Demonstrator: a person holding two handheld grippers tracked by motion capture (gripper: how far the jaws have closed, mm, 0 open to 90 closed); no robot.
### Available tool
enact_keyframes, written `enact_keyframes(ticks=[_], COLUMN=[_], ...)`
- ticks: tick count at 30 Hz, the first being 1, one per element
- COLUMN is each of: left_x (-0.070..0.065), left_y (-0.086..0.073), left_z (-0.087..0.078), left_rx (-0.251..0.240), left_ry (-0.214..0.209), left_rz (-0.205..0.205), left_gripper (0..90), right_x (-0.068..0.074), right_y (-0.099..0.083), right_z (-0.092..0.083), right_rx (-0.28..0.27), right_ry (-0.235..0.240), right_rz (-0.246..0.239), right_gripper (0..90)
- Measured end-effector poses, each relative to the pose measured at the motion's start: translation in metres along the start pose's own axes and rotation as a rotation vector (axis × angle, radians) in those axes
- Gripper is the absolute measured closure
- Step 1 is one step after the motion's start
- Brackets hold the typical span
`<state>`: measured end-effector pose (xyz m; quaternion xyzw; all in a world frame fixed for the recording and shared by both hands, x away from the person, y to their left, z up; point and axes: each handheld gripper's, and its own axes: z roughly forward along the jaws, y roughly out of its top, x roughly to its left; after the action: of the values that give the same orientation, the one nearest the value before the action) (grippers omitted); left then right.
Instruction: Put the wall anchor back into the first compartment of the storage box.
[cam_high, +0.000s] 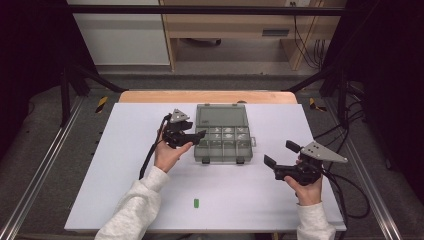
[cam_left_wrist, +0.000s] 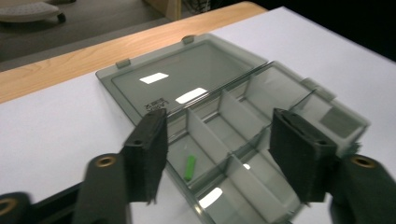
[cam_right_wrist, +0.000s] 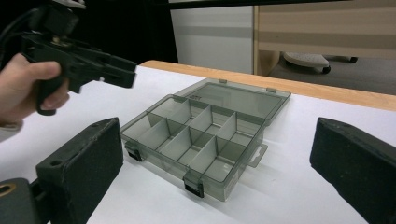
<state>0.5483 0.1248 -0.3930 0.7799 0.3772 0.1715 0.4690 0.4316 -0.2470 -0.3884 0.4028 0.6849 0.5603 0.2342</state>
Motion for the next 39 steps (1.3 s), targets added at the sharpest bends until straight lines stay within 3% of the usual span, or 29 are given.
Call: enact_keyframes(ticks=[6, 12, 16, 25, 34, 39], left_x=[-0.008, -0.015, -0.019, -0.031, -0.044, -0.051], left_y=[-0.004, -0.017, -0.027, -0.051, -0.08, -0.09], left_z=[-0.025, -0.045, -0.055, -0.074, -0.079, -0.076], left_rx=[-0.013, -0.015, -0.032, -0.009, 0.032, 0.067], left_ry=[0.001, 0.034, 0.035, 0.018, 0.024, 0.032], left_rz=[0.025, 0.043, 0.029, 0.019, -0.011, 0.004], left_gripper=[16.9, 9.0, 8.7, 8.8, 10.1, 10.7], right_x=[0.0, -0.001, -0.001, -0.001, -0.001, -0.001], right_y=[0.0, 0.0, 0.0, 0.0, 0.0, 0.0], right_z=[0.0, -0.001, -0.002, -0.002, -0.002, -0.003], right_rx=[0.003, -0.005, 0.001, 0.002, 0.002, -0.001], right_ry=[-0.002, 0.0, 0.0, 0.001, -0.002, -0.001], right_rz=[0.002, 0.003, 0.001, -0.004, -0.003, -0.002], right_gripper=[2.9, 2.9, 2.8, 2.8, 2.7, 2.7])
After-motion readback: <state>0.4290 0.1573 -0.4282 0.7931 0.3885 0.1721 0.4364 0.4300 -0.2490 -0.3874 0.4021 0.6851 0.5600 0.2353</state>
